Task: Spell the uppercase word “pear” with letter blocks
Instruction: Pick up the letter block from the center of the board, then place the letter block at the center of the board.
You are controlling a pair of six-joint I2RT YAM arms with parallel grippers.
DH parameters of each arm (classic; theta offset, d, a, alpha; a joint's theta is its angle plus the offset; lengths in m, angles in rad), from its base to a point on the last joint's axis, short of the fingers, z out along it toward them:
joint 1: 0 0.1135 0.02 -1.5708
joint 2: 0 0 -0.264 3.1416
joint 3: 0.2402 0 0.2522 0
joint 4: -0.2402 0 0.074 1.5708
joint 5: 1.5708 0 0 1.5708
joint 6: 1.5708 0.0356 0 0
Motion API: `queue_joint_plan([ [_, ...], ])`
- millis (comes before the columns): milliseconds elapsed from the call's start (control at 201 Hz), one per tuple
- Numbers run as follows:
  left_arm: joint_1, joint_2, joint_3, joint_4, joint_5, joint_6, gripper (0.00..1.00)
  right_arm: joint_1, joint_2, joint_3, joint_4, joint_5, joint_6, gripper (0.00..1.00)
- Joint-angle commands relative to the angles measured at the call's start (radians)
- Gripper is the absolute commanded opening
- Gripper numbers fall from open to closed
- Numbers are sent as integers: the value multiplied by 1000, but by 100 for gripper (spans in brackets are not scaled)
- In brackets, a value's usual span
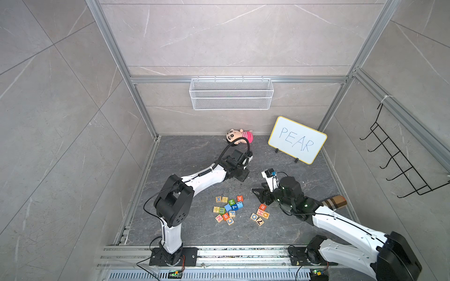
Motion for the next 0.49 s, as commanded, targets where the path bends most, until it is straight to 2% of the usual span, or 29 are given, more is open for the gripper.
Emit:
queue_joint_plan([
  [0,27,6,73,-117,-81,-153,6,-1,99,87,103,-27,-21,69],
  [95,42,30,99,-164,-130,-223,5,0,207,154,112,-59,-25,68],
  [264,66,59,95,-188,-113,-306,5,6,344,247,113,-107,-63,68],
  [488,85,93,85,-199,-117,-354,4,7,382,254,141,-73,-69,68],
])
